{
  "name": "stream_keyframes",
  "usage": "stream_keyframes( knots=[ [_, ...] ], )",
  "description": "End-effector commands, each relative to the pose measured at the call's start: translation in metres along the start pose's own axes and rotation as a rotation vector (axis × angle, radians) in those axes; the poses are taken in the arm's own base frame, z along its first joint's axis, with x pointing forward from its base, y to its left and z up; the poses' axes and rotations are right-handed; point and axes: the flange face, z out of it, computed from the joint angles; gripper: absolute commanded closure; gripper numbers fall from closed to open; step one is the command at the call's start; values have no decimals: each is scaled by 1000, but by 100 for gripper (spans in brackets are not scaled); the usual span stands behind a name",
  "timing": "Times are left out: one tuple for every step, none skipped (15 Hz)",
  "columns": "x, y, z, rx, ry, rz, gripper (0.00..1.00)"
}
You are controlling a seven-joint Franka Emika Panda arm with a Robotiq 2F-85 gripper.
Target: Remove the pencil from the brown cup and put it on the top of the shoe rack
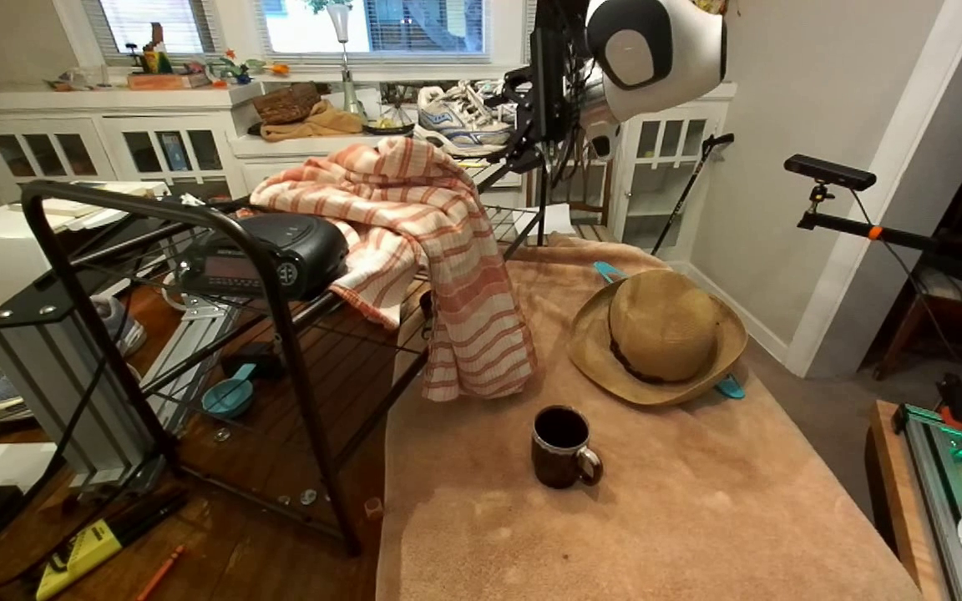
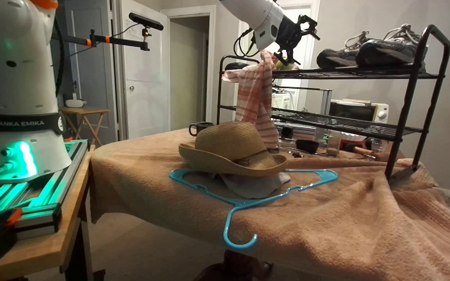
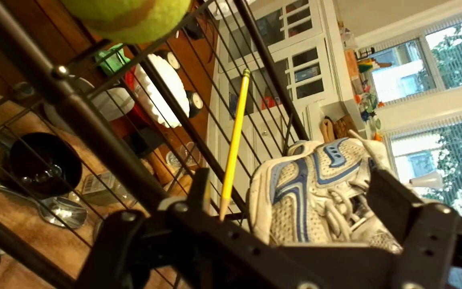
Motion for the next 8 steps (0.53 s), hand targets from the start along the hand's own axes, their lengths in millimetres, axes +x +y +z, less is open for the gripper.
stream_keyframes(
  knots=[
    [-9, -14, -35, 16, -60, -74, 0],
    [-10, -21, -42, 23, -63, -93, 0],
    [-11, -23, -50, 12, -53, -89, 0],
    [-11, -23, -58, -6, -50, -118, 0],
    [-13, -13, -65, -52, -75, -164, 0],
    [-17, 4, -70, -90, -137, -174, 0],
    [-15, 11, -74, -123, -153, -205, 0],
    [-14, 18, -77, -156, -172, -252, 0]
  ],
)
